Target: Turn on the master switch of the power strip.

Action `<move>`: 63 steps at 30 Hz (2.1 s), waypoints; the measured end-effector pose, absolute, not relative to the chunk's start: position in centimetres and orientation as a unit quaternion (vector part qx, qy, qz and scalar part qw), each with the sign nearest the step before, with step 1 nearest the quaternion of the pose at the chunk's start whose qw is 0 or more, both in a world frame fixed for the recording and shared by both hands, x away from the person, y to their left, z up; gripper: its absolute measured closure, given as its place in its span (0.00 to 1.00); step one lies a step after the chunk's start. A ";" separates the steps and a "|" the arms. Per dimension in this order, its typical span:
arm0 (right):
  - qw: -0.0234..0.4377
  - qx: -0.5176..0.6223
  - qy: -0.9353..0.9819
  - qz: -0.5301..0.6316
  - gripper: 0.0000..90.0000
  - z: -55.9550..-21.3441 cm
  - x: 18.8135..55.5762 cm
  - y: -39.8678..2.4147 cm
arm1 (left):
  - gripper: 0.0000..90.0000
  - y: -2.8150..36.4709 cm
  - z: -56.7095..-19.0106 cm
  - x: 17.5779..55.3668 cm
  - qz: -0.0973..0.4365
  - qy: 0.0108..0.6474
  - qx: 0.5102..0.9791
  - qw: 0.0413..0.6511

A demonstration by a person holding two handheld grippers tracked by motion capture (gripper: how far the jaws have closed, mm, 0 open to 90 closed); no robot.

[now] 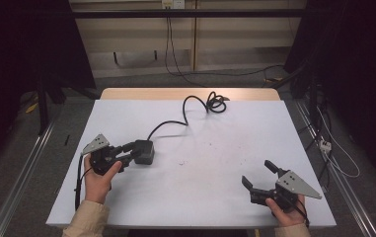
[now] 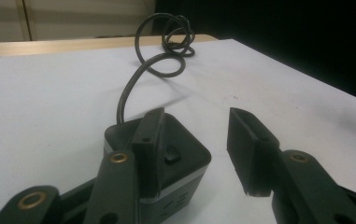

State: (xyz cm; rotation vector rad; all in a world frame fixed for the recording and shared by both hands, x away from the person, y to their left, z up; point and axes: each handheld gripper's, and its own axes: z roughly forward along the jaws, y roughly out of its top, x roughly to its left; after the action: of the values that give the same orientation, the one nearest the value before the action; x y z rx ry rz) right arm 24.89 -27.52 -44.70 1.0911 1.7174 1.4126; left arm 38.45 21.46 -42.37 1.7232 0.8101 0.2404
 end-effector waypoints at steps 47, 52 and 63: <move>0.326 0.413 0.655 0.541 0.06 -44.6 24.9 -27.6 | 0.93 21.3 -42.3 39.4 0.104 0.348 0.744 0.561; 0.328 0.413 0.655 0.542 0.06 -44.6 24.9 -27.6 | 0.99 21.3 -42.4 39.4 0.106 0.350 0.748 0.554; 0.326 0.412 0.656 0.542 0.06 -44.6 24.9 -27.5 | 1.00 20.8 -42.3 39.6 0.109 0.342 0.762 0.539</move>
State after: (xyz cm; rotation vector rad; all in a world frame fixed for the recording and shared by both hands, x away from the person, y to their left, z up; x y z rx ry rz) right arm 24.88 -27.50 -44.58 1.0784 1.7183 1.4214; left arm 39.60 20.80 -42.30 1.8119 0.8129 0.2583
